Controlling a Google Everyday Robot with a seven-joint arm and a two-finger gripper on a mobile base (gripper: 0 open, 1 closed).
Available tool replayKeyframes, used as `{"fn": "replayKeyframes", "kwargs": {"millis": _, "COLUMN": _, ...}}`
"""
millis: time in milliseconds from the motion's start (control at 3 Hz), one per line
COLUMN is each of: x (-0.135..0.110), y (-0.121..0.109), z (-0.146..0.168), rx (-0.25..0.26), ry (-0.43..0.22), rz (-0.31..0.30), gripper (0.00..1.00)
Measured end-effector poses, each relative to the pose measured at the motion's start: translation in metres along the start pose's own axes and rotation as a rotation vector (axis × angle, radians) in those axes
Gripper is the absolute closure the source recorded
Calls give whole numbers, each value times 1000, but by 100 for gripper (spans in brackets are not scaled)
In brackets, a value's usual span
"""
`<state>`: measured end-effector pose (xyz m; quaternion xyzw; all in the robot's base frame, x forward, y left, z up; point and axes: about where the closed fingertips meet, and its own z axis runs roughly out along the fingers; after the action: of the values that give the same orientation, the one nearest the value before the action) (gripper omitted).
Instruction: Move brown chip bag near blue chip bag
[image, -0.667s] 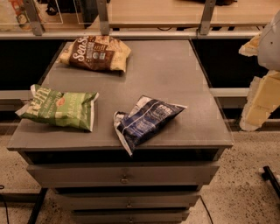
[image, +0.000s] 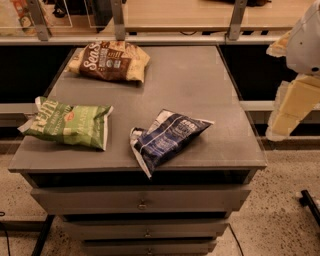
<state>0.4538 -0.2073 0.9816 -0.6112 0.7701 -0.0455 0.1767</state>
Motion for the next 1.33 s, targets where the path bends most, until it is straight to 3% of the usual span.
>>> {"fn": "replayKeyframes", "kwargs": {"millis": 333, "x": -39, "y": -45, "z": 11, "rx": 80, "ry": -41, "rz": -57, "gripper": 0}}
{"fn": "replayKeyframes", "kwargs": {"millis": 667, "x": -103, "y": -100, "z": 34, "rx": 130, "ry": -134, "rz": -107, "gripper": 0}}
{"fn": "replayKeyframes", "kwargs": {"millis": 1000, "x": -178, "y": -141, "z": 67, "rx": 144, "ry": -237, "rz": -135, "gripper": 0}}
{"fn": "replayKeyframes", "kwargs": {"millis": 1333, "x": -250, "y": -164, "z": 108, "rx": 111, "ry": -304, "rz": -153, "gripper": 0}}
